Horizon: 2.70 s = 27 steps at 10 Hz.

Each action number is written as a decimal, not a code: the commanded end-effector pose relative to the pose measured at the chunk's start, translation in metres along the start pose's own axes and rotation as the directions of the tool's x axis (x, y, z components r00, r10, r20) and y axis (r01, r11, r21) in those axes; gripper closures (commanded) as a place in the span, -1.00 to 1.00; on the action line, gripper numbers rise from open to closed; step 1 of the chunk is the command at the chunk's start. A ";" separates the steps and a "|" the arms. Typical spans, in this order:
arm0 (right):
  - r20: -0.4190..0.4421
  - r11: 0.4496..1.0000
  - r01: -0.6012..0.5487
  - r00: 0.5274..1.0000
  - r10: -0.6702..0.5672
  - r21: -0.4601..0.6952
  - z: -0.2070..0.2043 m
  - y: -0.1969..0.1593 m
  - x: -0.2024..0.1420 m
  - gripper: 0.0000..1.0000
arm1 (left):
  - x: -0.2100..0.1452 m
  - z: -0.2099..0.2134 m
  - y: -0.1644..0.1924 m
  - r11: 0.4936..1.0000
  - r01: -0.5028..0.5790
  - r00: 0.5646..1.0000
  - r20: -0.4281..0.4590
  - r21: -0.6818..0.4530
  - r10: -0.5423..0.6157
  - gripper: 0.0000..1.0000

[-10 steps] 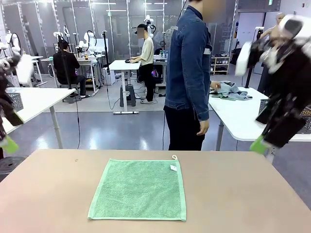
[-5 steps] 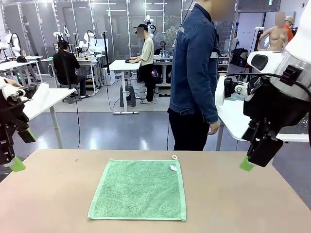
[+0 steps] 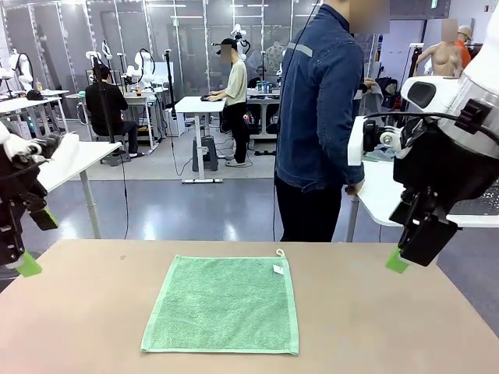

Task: Fold the towels and place them in the basket.
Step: When a person lays out a Towel with hook on the table, fold it in half twice.

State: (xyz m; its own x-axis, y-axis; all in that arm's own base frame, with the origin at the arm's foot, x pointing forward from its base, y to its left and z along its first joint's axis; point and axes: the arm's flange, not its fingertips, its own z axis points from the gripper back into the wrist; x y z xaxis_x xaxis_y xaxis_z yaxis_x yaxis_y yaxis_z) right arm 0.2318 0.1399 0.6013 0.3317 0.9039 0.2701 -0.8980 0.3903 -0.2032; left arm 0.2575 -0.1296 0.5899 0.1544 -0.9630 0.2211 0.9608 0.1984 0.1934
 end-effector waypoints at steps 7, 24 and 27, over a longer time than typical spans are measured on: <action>-0.088 0.920 -0.355 0.924 0.372 0.165 -0.159 -0.002 0.052 -1.00 | 0.044 -0.158 0.026 0.957 0.194 0.981 0.011 -0.217 -0.196 -1.00; -0.072 0.879 -0.411 0.896 0.439 0.243 -0.304 -0.025 0.081 -1.00 | 0.055 -0.295 0.054 0.967 0.114 0.987 -0.085 -0.229 -0.137 -1.00; -0.102 0.915 -0.326 0.929 0.357 0.237 -0.328 -0.027 0.086 -1.00 | 0.057 -0.313 0.061 0.962 0.106 0.986 -0.098 -0.250 -0.135 -1.00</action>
State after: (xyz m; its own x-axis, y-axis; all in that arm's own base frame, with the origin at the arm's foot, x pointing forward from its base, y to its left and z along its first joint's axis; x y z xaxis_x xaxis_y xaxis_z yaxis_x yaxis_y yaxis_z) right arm 0.3746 0.2545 0.3259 -0.0218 0.9963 0.0827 -0.9990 -0.0186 -0.0395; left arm 0.3875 -0.2238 0.3232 0.0533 -0.9937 0.0982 0.9980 0.0496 -0.0393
